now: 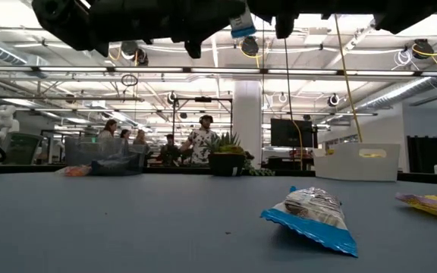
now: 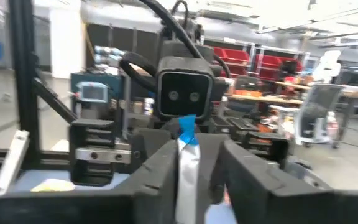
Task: Sort candy
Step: Put the middle right white chocolate bar into the transparent black bin
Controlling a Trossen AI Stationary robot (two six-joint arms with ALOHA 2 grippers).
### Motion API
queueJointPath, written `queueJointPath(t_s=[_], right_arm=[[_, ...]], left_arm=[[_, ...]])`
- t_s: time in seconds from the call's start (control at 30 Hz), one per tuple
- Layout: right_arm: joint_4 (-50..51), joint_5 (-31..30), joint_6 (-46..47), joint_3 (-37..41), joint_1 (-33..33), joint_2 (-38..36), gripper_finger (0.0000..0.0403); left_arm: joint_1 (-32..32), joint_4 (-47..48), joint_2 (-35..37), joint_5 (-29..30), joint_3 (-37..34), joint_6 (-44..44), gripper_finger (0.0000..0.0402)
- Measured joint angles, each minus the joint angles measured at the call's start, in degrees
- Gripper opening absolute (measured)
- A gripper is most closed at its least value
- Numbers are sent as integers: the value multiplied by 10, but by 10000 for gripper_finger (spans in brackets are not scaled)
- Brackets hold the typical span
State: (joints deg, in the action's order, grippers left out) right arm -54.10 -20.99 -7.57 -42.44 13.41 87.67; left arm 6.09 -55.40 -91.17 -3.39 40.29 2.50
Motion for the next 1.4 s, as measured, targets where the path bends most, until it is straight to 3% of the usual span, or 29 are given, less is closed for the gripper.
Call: queueJointPath(t_s=[0.2,0.33,0.5,0.73,0.9,1.07,1.2,1.4], right_arm=[[32,-83,-58,0,17,-59,186],[129,-166,-81,0,35,-119,201],[263,-216,-45,0,47,-179,169],[334,-211,-1,0,47,-184,90],[333,-210,-4,0,46,-170,36],[339,-210,-6,0,46,-168,3],[340,-210,-6,0,46,-168,11],[359,-210,4,0,46,-168,13]], left_arm=[[-1,145,58,49,0,35,30],[-8,303,143,131,0,35,31],[-56,559,263,239,0,-58,27],[-232,809,349,261,0,-109,27],[-368,855,313,224,0,-94,26],[-459,855,254,209,0,-45,26],[-498,854,211,184,0,-19,35],[-505,851,192,185,0,9,98]])
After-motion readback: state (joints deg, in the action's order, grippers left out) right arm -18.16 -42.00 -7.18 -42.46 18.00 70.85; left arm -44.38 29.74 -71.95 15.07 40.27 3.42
